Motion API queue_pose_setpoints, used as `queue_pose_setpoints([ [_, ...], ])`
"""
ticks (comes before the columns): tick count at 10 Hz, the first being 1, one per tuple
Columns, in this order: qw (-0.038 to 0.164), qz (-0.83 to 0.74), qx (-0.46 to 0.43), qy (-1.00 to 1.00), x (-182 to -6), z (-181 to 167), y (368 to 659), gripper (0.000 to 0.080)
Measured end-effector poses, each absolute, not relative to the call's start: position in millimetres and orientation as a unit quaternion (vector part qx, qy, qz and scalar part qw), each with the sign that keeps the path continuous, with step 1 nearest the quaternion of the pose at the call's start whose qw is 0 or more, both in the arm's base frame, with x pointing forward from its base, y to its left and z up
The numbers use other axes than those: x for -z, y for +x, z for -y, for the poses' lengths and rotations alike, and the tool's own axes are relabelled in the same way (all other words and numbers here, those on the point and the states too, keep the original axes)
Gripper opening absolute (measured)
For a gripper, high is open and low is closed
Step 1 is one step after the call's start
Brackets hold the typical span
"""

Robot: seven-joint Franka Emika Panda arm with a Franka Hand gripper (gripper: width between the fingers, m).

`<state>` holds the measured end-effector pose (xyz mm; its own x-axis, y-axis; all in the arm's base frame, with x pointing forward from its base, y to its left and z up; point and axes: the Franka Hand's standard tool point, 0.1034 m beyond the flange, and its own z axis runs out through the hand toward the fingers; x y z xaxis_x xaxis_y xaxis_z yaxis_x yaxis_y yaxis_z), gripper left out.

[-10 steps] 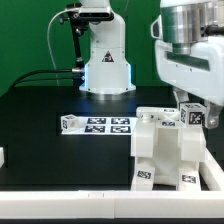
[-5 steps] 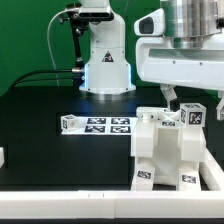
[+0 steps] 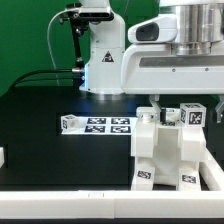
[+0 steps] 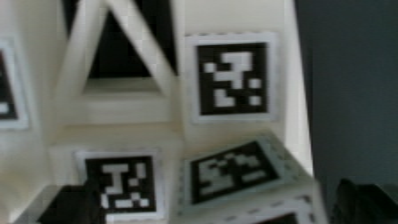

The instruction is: Assemble chair

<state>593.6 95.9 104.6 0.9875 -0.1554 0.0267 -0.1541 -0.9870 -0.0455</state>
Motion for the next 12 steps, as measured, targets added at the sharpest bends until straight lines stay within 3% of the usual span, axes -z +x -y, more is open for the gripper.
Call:
queue_pose_setpoints([
  [1, 0.022, -0.089, 0.015, -0.996, -104.6, -96.0, 593.5, 0.0510],
  [2, 0.022, -0.100, 0.014, -0.995, -104.5, -96.0, 593.5, 0.0510],
  [4, 0.024, -0.139, 0.013, -0.990, -104.4, -96.4, 593.5, 0.0261],
  [12, 0.037, -0.510, -0.002, -0.859, -104.0, -96.9, 595.6, 0.0262],
])
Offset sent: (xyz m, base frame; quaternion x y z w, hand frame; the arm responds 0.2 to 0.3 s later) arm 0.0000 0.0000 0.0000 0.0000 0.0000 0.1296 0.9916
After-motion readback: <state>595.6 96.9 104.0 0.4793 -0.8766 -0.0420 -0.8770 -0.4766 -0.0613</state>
